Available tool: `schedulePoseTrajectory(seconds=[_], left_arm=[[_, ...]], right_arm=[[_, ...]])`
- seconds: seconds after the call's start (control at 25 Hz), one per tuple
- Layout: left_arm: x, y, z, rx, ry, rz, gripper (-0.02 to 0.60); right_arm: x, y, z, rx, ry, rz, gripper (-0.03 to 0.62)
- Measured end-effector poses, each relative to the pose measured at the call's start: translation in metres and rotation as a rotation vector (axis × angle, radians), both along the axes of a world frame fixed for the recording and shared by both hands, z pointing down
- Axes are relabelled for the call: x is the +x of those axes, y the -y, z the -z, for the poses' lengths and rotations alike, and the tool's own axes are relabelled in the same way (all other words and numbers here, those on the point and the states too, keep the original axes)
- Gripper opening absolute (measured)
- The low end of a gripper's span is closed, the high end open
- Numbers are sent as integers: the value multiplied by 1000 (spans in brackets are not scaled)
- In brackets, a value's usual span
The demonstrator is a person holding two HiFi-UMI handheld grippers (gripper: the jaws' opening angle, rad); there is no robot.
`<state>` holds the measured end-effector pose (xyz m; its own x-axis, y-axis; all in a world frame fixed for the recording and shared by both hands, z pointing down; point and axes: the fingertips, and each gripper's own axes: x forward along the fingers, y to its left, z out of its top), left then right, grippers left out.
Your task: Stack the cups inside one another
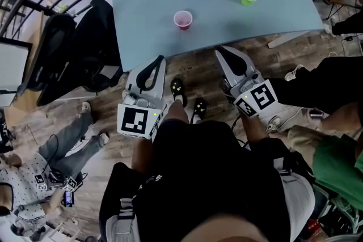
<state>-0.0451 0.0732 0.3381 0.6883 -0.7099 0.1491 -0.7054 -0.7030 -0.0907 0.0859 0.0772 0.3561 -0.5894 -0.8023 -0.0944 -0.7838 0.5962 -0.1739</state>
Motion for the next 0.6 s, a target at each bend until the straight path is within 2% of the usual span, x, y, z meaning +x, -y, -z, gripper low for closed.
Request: schedulePoseTrajectory(seconds=[0.32,0.6], left_arm=[[2,49,5,40,-11,-56,-15],[-12,95,1,36,-10,-77,-15]], right_arm=[[-16,48,-19,-19,-68,-23,45],[-36,96,-54,-68,-127,-46,89]])
